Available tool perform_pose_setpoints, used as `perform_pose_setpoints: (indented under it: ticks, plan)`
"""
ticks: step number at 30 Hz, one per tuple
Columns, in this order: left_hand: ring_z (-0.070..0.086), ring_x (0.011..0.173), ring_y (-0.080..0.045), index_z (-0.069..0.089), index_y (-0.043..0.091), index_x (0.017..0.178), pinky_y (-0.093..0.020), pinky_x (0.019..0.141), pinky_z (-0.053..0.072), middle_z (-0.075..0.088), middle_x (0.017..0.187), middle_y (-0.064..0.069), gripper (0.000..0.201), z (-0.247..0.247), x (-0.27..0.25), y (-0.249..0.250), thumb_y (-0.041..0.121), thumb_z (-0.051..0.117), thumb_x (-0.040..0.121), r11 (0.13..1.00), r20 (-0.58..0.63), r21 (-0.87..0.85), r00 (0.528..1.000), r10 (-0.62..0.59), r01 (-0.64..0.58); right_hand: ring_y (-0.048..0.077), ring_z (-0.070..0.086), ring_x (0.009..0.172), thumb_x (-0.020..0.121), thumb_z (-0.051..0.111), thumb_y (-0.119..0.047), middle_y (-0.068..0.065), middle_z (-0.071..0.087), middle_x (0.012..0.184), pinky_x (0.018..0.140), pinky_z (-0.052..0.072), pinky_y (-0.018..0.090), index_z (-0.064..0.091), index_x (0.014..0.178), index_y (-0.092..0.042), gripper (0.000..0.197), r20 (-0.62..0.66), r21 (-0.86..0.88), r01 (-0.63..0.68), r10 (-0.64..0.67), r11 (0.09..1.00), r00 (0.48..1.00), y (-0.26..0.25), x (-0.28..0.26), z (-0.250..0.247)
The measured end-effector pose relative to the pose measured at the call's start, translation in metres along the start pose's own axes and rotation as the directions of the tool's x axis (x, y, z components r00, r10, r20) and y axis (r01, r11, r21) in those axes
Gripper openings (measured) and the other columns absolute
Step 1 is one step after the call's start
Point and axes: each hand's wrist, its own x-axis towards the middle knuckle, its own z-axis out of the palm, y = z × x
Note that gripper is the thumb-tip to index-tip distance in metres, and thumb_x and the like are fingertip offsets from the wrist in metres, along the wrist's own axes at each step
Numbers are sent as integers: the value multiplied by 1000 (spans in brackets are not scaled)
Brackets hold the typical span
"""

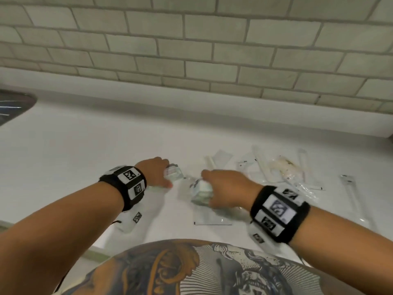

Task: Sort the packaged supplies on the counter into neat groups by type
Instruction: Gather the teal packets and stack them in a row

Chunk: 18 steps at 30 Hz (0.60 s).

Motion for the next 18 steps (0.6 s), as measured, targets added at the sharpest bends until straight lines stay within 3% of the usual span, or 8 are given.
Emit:
perform_pose_setpoints:
  ticks: [3,6,10,12,14,15,18]
  plan:
    - [55,102,-22,47,20,119,-33,85,46,51,114,-1,65,0,1,-8,57,69,71,998,36,-28,998,60,-59,25,60,92,84,54,-18,2,60,108,72,46,34,43,123,-23,41,4,-32,1,-1,999,1000,-28,23,27]
    - [55,102,-22,46,20,120,-32,84,46,49,115,-2,66,0,-1,-14,54,72,71,992,39,-38,992,119,-118,22,59,88,81,52,-13,1,59,109,69,44,32,42,125,-21,46,-20,-18,-189,188,982,982,-7,41,28]
    - [56,101,-21,49,22,121,-33,81,47,48,113,-1,66,6,-2,6,56,73,69,959,-21,-24,959,282,-283,24,60,88,73,65,-20,2,58,100,70,51,35,37,132,-17,65,20,-16,-501,501,865,865,40,45,13]
    - [54,99,-18,50,24,123,-33,83,46,48,112,1,69,8,-1,20,57,75,67,929,-25,-114,936,352,-353,28,56,103,66,77,-35,7,55,114,83,51,41,32,138,-19,86,40,-34,-577,578,816,815,55,43,9]
    - [54,94,-15,47,25,124,-30,80,45,53,111,4,69,3,2,27,59,73,70,908,-19,-242,937,350,-343,32,43,123,63,80,-45,11,43,134,97,43,46,23,146,-24,103,-6,-16,-582,582,813,813,59,41,7]
    - [55,91,-15,48,23,120,-30,77,44,57,107,3,63,-1,4,26,61,67,74,901,-12,-296,945,328,-317,32,38,128,67,79,-46,10,39,139,101,39,45,22,148,-25,101,-67,11,-554,553,833,831,55,40,5]
    - [54,81,-19,54,16,96,-30,67,39,62,96,-5,44,-15,17,11,56,35,96,929,29,-268,962,271,-254,26,40,127,83,67,-41,4,44,137,102,37,39,39,142,-27,66,-228,72,-390,396,918,890,32,43,3]
